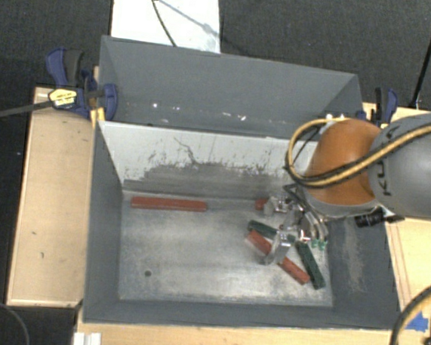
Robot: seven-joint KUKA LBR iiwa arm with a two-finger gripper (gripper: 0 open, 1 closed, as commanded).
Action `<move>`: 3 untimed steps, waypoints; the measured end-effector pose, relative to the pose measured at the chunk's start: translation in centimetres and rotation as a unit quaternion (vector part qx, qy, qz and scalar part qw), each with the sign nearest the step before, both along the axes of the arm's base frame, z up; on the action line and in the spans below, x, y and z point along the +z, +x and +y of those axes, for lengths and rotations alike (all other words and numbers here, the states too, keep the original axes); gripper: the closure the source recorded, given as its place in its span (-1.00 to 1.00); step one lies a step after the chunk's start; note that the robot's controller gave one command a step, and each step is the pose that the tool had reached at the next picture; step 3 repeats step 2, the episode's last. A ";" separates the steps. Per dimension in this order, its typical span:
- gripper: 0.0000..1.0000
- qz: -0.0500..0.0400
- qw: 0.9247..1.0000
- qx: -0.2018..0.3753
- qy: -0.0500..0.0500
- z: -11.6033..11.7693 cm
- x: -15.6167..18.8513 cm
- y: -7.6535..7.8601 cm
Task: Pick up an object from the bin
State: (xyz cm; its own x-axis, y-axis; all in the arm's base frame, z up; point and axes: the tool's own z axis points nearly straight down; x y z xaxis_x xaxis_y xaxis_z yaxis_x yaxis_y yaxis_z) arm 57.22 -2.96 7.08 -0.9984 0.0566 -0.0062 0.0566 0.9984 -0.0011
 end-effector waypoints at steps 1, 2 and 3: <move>1.00 0.001 1.000 0.001 0.001 0.2 0.0 0.0; 1.00 -0.002 0.999 0.036 0.000 -1.5 13.5 -0.6; 1.00 -0.002 0.999 0.036 0.000 -1.5 13.5 -0.6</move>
Offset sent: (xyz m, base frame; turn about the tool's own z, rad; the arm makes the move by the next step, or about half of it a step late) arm 0.0000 0.0000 0.0000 0.0000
